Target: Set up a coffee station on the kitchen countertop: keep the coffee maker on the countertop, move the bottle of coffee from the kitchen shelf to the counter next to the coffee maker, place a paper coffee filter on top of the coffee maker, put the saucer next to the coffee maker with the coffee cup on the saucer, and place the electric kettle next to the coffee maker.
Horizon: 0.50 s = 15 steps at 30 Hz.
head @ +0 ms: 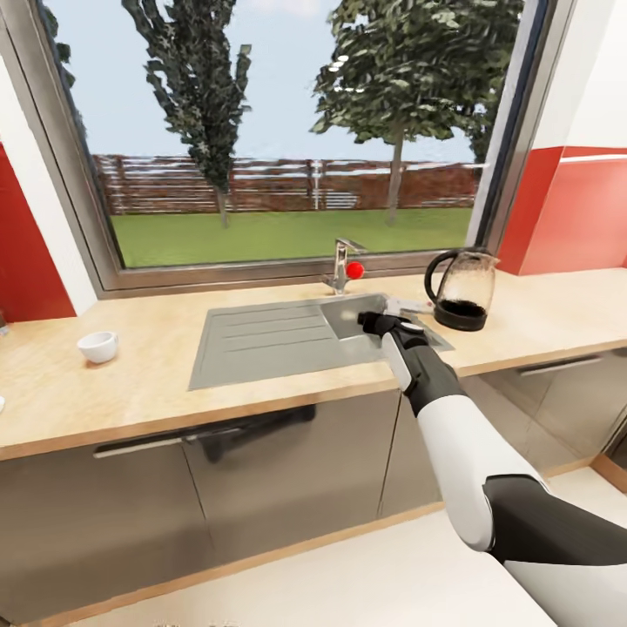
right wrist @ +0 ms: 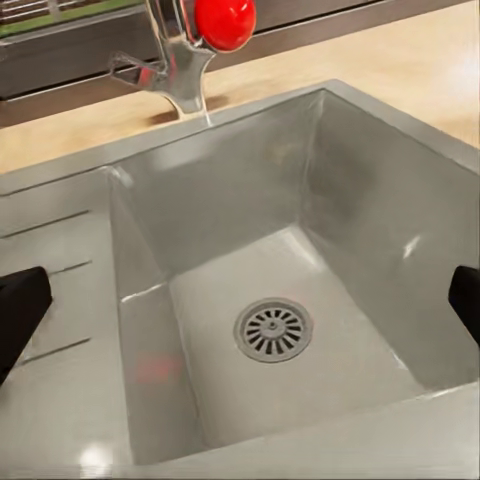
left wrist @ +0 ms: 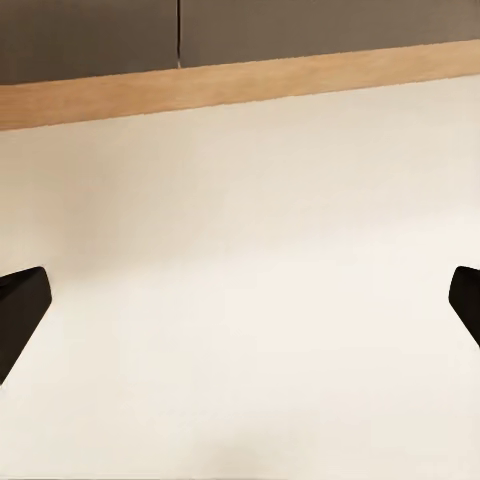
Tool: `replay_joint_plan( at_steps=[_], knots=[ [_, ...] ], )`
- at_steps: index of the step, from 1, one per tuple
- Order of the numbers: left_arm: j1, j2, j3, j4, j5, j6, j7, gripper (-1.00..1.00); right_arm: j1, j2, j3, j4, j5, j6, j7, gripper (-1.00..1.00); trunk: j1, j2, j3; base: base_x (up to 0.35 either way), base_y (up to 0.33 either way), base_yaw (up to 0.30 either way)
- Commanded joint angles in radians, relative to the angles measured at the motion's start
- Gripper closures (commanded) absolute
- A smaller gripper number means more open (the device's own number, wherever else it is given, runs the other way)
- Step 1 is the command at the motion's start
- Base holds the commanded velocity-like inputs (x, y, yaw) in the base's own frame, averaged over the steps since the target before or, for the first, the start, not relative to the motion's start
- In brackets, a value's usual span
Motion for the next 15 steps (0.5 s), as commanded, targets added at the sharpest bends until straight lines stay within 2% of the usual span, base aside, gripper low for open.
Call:
replay_joint_plan(
  at_steps=[1, 6, 11, 12, 13, 15],
  knots=[
    [-0.001, 0.001, -0.007, 0.001, 0.011, -0.003, -0.003, -1.0, 0.0, 0.0, -0.001, -0.001, -0.011, 0.003, -0.006, -1.0, 0.0, -0.001, -0.001, 0.002, -0.002, 0.268],
    [-0.001, 0.001, -0.007, 0.001, 0.011, -0.003, -0.003, -1.0, 0.0, 0.0, -0.001, -0.001, -0.014, 0.002, -0.006, -1.0, 0.0, -0.001, -0.001, 0.003, -0.002, 0.214],
    [-0.001, 0.001, -0.004, 0.001, 0.011, -0.003, -0.002, -1.0, 0.0, 0.0, -0.002, -0.001, -0.014, -0.001, -0.01, -1.0, 0.0, -0.001, -0.001, 0.139, -0.099, 0.057],
    [-0.001, 0.001, 0.008, 0.001, 0.011, -0.003, -0.002, -1.0, 0.0, -0.001, -0.002, -0.003, -0.013, -0.001, -0.033, -1.0, 0.0, -0.001, -0.001, 0.227, -0.165, 0.012],
    [-0.001, 0.001, 0.019, 0.001, 0.011, -0.002, -0.002, -1.0, 0.0, -0.001, -0.001, -0.004, -0.013, -0.002, -0.1, -1.0, 0.0, -0.001, -0.001, 0.138, -0.101, 0.005],
    [-0.001, 0.001, 0.024, 0.001, 0.011, -0.002, -0.003, -1.0, 0.0, -0.001, 0.0, -0.006, -0.013, -0.002, -0.165, -1.0, 0.0, -0.001, -0.001, 0.073, -0.053, 0.003]
  ],
)
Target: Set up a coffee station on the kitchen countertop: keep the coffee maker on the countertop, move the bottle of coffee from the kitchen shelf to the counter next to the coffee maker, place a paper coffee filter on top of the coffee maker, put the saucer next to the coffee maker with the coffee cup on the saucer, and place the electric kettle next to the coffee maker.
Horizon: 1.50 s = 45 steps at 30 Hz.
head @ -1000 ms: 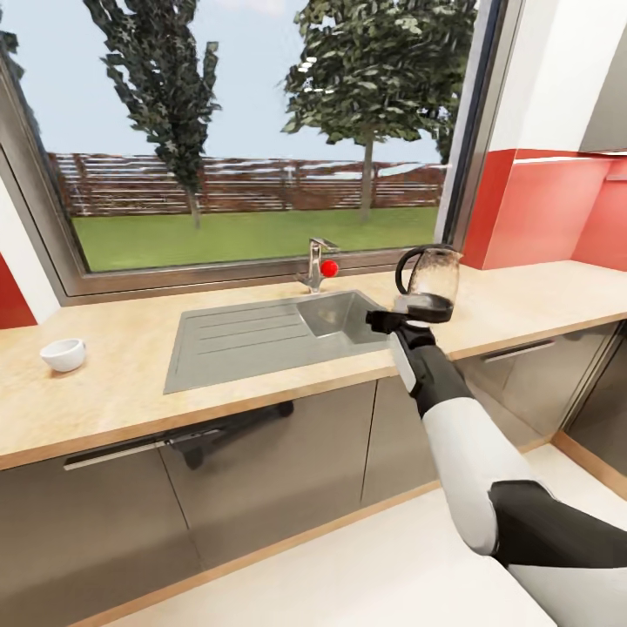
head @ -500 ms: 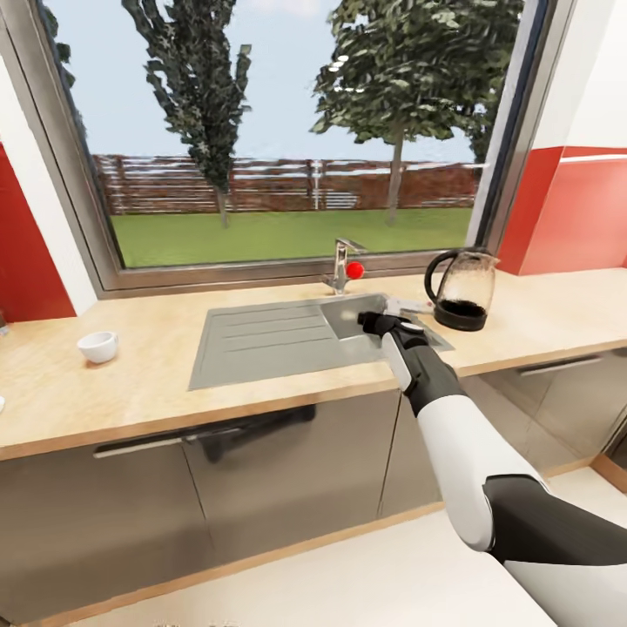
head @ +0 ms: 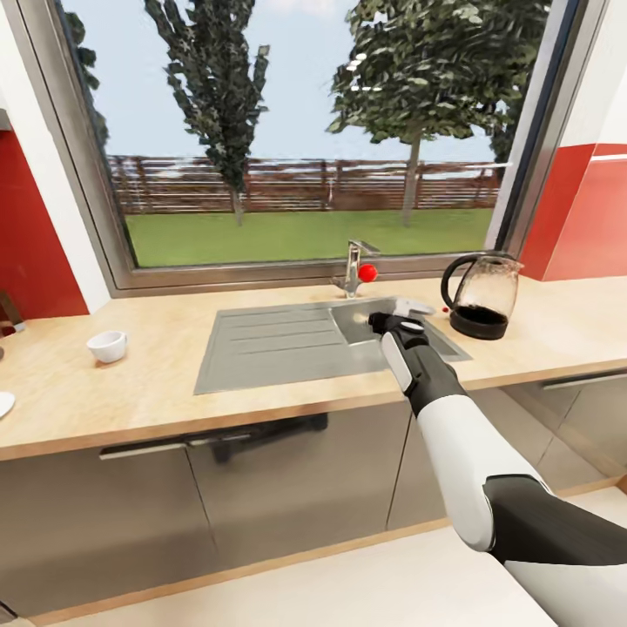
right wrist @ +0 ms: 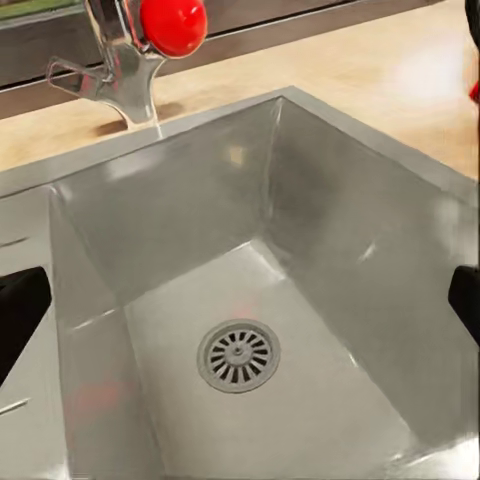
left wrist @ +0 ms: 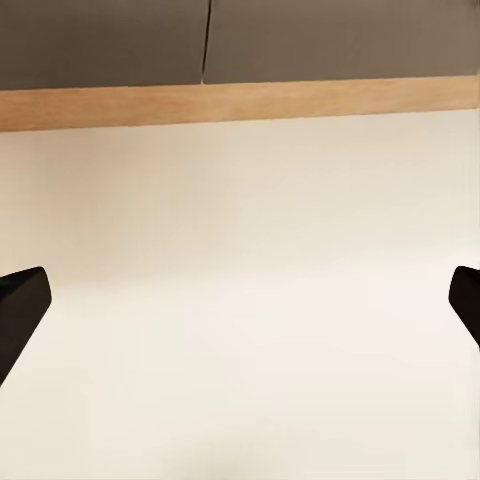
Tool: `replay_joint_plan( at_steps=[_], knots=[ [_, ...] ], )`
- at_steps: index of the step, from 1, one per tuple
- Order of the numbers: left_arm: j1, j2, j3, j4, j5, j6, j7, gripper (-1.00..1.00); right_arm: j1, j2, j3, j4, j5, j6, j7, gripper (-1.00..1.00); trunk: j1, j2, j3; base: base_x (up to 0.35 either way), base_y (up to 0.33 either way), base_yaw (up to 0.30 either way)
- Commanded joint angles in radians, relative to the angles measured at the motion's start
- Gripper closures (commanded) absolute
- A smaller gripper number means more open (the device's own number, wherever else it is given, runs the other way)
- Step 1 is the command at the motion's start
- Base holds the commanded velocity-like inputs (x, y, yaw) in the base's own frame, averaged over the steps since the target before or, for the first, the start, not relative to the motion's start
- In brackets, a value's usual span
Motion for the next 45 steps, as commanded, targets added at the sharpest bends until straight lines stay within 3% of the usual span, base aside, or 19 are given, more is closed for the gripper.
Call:
replay_joint_plan(
  at_steps=[1, 5, 7, 11, 14, 18, 21, 25, 28, 30, 32, 34, 39, 45],
  knots=[
    [-0.001, 0.001, -0.006, 0.001, 0.01, -0.003, -0.003, -1.0, -0.001, 0.001, 0.0, -0.002, -0.01, 0.002, -0.019, -1.0, 0.0, 0.0, -0.001, 0.045, -0.033, 0.002],
    [-0.001, 0.001, -0.004, 0.001, 0.01, -0.003, -0.002, -1.0, -0.001, -0.005, 0.012, -0.007, -0.002, 0.003, -0.14, -1.0, 0.0, 0.0, -0.001, 0.084, -0.102, 0.0],
    [-0.001, 0.001, -0.004, 0.001, 0.01, -0.003, -0.002, -1.0, -0.001, -0.007, 0.013, -0.013, -0.001, 0.004, -0.149, -1.0, 0.0, 0.0, -0.001, 0.168, -0.223, 0.0],
    [-0.001, 0.001, -0.004, 0.001, 0.01, -0.003, -0.002, -1.0, -0.001, -0.009, 0.013, -0.021, 0.082, 0.005, -0.158, -1.0, 0.0, 0.0, -0.001, 0.133, -0.182, 0.0],
    [-0.001, 0.001, -0.004, 0.001, 0.01, -0.003, -0.002, -1.0, -0.001, -0.01, 0.013, -0.022, 0.1, 0.005, -0.159, -1.0, 0.0, 0.0, -0.001, 0.113, -0.154, 0.0],
    [-0.001, 0.007, -0.003, 0.005, 0.01, -0.003, -0.003, -1.0, -0.001, -0.01, 0.013, -0.036, 0.107, 0.005, -0.161, -1.0, 0.0, 0.0, -0.001, 0.026, -0.035, 0.0],
    [0.0, 0.014, -0.003, 0.019, 0.01, -0.006, -0.004, -1.0, 0.001, -0.008, 0.011, -0.133, 0.107, 0.007, -0.163, -1.0, 0.0, 0.0, -0.001, 0.005, -0.006, 0.0],
    [0.022, 0.017, -0.003, 0.022, 0.01, -0.013, -0.005, -1.0, 0.004, -0.007, 0.01, -0.163, 0.107, 0.009, -0.163, -1.0, 0.0, 0.0, -0.001, 0.001, -0.001, 0.0],
    [0.068, 0.038, -0.002, 0.002, 0.01, -0.03, -0.007, -1.0, 0.01, -0.007, 0.009, -0.168, 0.105, 0.01, -0.16, -1.0, 0.0, 0.0, -0.001, 0.0, 0.0, 0.0],
    [0.099, 0.067, 0.003, -0.043, 0.011, -0.037, -0.011, -1.0, 0.012, -0.007, 0.009, -0.168, 0.105, 0.01, -0.157, -1.0, 0.0, 0.0, -0.001, 0.0, 0.0, 0.0],
    [0.149, 0.088, 0.038, -0.154, 0.011, -0.04, -0.023, -1.0, 0.014, -0.007, 0.009, -0.168, 0.105, 0.011, -0.157, -1.0, 0.0, 0.0, -0.001, 0.0, 0.0, 0.0],
    [0.244, 0.103, 0.117, -0.321, 0.009, -0.036, -0.031, -1.0, 0.014, -0.007, 0.009, -0.165, 0.107, 0.01, -0.156, -1.0, 0.0, 0.0, -0.001, 0.0, 0.0, 0.0],
    [0.298, 0.105, 0.2, -0.301, 0.008, -0.03, -0.035, -1.0, 0.015, -0.008, 0.009, -0.122, 0.107, 0.006, -0.158, -1.0, 0.0, 0.0, -0.001, 0.0, 0.0, 0.0],
    [0.305, 0.089, 0.215, -0.286, 0.007, -0.027, -0.035, -1.0, 0.015, -0.008, 0.009, -0.112, 0.109, 0.005, -0.161, -1.0, 0.0, 0.0, -0.001, 0.134, -0.008, 0.0]
  ],
)
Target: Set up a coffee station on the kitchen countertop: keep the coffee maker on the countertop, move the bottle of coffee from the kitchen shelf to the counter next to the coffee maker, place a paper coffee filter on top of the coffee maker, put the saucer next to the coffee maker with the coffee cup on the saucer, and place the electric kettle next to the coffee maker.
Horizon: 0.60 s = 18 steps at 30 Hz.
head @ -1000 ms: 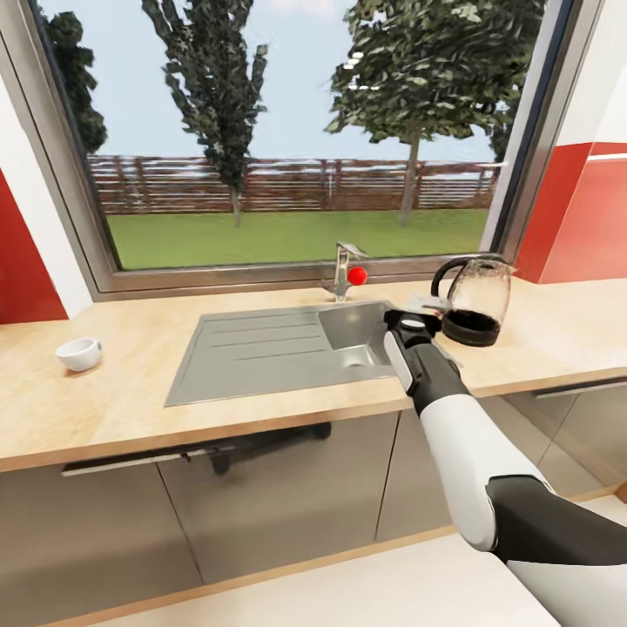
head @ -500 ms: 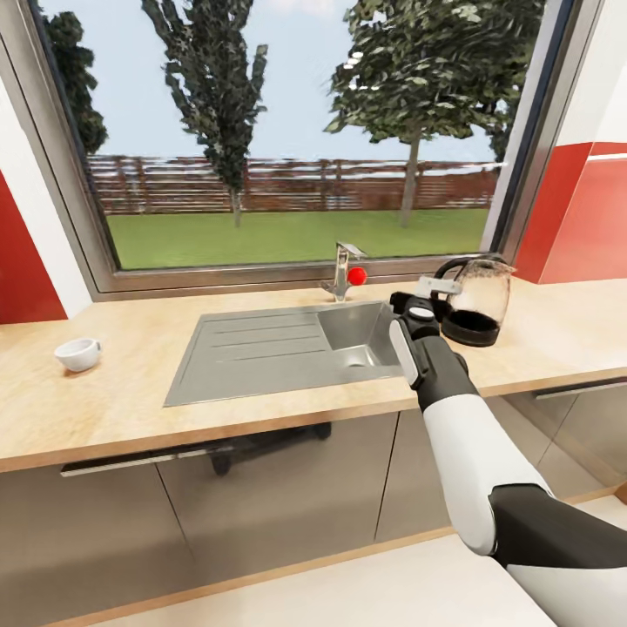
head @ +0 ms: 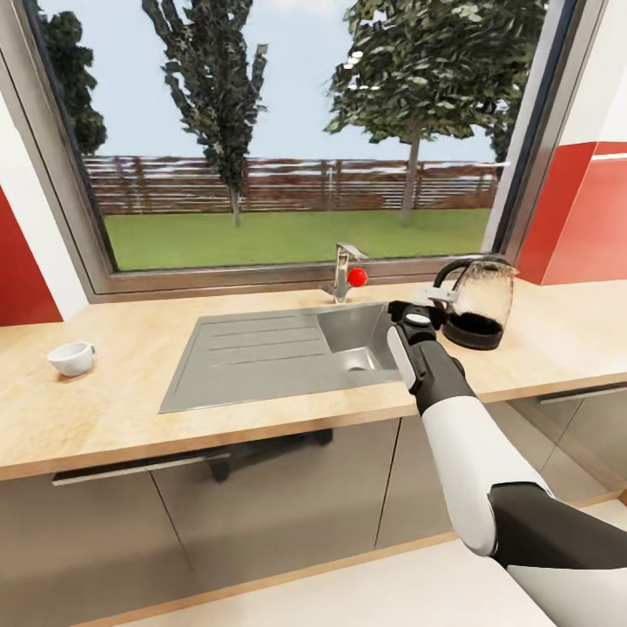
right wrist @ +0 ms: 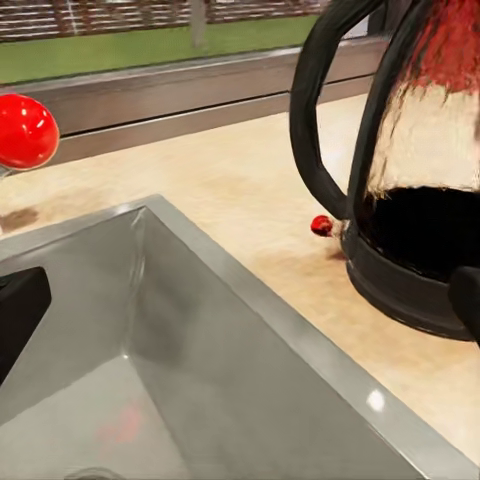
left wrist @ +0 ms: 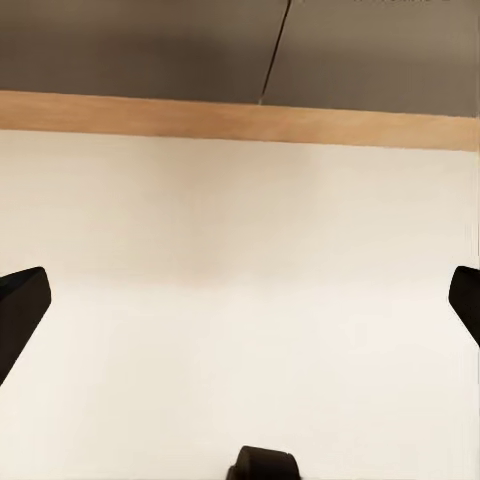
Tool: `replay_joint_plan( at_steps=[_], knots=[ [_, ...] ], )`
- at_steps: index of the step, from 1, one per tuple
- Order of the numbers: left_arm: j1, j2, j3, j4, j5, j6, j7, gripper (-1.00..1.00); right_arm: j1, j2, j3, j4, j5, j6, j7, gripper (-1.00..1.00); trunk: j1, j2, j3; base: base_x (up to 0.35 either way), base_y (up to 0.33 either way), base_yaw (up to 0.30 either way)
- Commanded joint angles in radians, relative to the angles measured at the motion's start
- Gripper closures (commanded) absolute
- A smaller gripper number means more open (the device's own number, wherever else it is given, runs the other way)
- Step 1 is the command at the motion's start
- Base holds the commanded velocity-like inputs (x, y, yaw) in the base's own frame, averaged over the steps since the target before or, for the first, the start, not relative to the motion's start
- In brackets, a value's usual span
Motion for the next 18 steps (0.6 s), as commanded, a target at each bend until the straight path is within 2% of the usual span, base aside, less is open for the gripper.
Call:
replay_joint_plan(
  at_steps=[1, 18],
  knots=[
    [0.0, -0.001, -0.003, 0.0, 0.01, 0.0, -0.003, -1.0, -0.001, 0.001, -0.001, -0.001, 0.0, 0.006, -0.002, -1.0, 0.0, 0.0, -0.001, 0.063, -0.006, 0.0],
    [0.001, -0.003, -0.007, 0.0, 0.01, 0.003, -0.002, -1.0, -0.001, 0.0, 0.0, -0.003, 0.001, 0.005, -0.004, -1.0, 0.0, 0.0, -0.001, 0.118, -0.028, 0.0]
  ],
)
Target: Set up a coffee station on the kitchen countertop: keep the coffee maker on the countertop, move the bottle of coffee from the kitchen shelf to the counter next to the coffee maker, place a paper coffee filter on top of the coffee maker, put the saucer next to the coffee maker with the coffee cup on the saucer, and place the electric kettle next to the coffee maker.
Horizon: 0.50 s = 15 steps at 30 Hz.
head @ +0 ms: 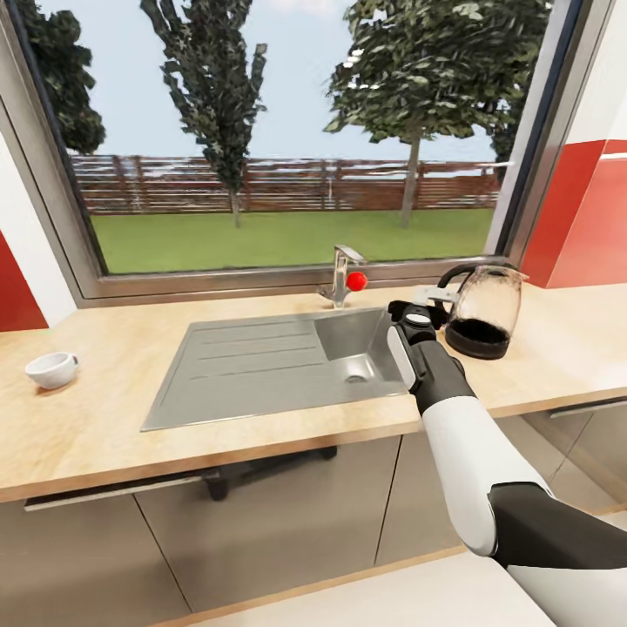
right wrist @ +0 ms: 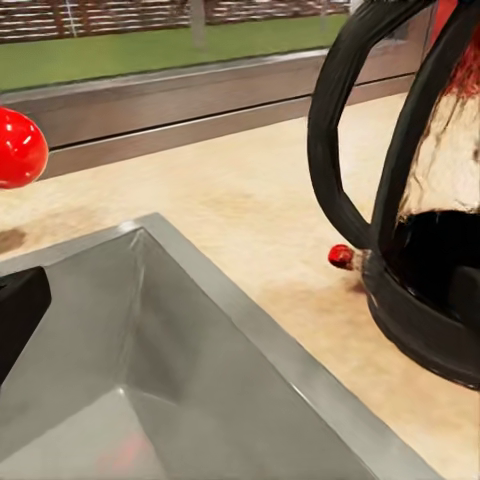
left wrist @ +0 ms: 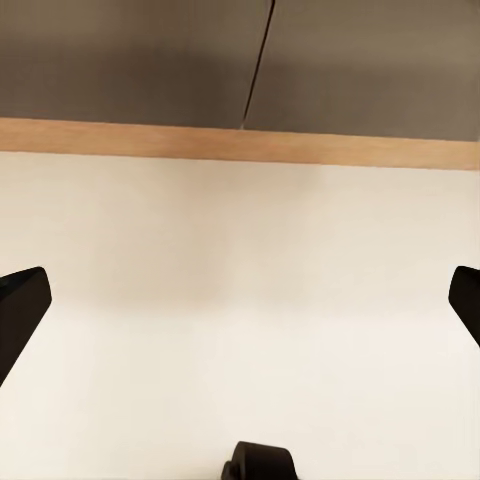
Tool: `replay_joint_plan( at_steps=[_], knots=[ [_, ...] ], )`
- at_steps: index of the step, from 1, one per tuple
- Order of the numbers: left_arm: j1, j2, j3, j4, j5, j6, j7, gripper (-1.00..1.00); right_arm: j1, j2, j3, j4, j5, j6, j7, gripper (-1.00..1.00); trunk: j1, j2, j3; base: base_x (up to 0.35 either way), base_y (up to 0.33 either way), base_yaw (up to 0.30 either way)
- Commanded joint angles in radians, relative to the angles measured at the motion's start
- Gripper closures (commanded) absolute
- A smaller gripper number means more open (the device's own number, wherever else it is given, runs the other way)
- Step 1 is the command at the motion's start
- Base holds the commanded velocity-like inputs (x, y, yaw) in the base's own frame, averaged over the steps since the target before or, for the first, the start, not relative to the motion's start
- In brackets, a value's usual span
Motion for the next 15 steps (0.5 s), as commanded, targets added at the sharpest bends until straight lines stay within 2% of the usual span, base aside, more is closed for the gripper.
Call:
replay_joint_plan(
  at_steps=[1, 12, 15],
  knots=[
    [0.0, 0.001, -0.004, -0.001, 0.01, -0.001, -0.003, -1.0, -0.001, 0.001, -0.001, -0.002, 0.0, 0.006, -0.002, -1.0, 0.0, 0.0, -0.001, 0.031, -0.001, 0.0],
    [0.0, 0.001, -0.005, -0.001, 0.01, -0.001, -0.003, -1.0, -0.001, -0.002, 0.002, -0.002, 0.002, 0.007, 0.0, -1.0, 0.0, 0.0, -0.001, 0.006, 0.0, 0.0],
    [0.0, 0.001, -0.007, -0.001, 0.01, -0.001, -0.002, -1.0, -0.001, -0.017, 0.002, 0.001, 0.002, 0.007, 0.002, -1.0, 0.0, 0.0, -0.001, 0.118, -0.073, 0.0]
  ],
)
